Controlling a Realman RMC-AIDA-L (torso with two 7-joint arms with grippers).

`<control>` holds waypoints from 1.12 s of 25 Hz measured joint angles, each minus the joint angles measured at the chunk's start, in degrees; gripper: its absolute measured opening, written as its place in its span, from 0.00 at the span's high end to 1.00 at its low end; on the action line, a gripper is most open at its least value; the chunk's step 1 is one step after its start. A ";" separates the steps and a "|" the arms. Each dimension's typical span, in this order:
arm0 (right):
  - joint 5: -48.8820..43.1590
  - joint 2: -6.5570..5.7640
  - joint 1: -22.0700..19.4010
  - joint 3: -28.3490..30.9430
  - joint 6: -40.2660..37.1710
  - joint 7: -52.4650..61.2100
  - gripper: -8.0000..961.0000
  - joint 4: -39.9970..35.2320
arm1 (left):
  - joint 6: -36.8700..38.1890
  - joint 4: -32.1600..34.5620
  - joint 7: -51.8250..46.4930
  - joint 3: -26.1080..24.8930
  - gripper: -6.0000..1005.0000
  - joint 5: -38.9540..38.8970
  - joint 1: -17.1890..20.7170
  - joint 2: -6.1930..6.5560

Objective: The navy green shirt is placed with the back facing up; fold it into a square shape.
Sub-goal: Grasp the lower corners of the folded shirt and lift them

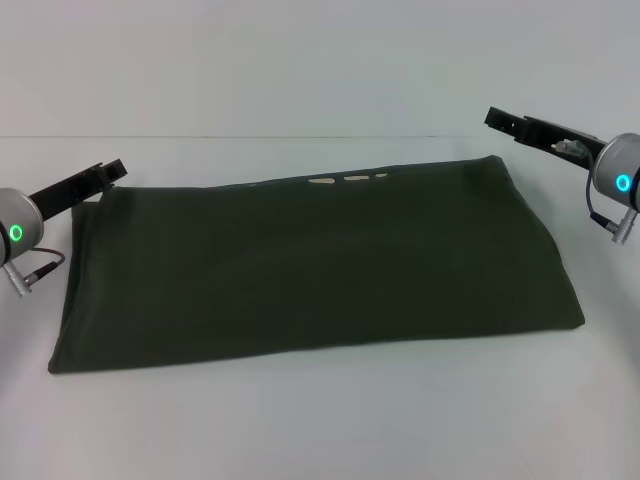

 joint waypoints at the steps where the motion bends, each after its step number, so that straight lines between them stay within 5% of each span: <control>1: 0.76 -0.09 -0.25 0.00 -0.73 -0.66 0.22 0.01 | -0.18 0.01 0.48 -0.03 0.63 -0.51 0.15 0.00; 5: 1.14 -0.61 -2.33 0.01 -6.49 -0.58 0.13 -0.93 | 3.53 0.26 2.33 0.04 0.59 -4.09 1.36 0.21; 8: 0.88 -1.44 -4.81 -0.34 -14.82 0.02 0.13 -2.00 | 11.06 0.29 1.71 0.05 0.47 -5.53 2.98 1.63; 14: -0.22 -4.33 -9.50 -5.05 -29.16 5.27 0.13 -3.93 | 25.41 -0.37 -8.55 5.61 0.28 -5.08 6.90 7.25; 15: -1.21 -5.26 -10.61 -7.07 -32.68 6.59 0.13 -4.34 | 29.06 -0.31 -12.76 8.91 0.25 -5.07 8.28 8.99; 20: -4.58 -6.41 -12.60 -9.33 -39.77 6.69 0.13 -5.75 | 37.53 0.25 -13.82 13.54 0.15 -4.68 10.40 11.85; 28: -11.90 -5.71 -15.04 -9.47 -46.80 0.92 0.13 -9.46 | 49.61 6.53 -4.33 14.43 0.16 0.54 13.03 11.61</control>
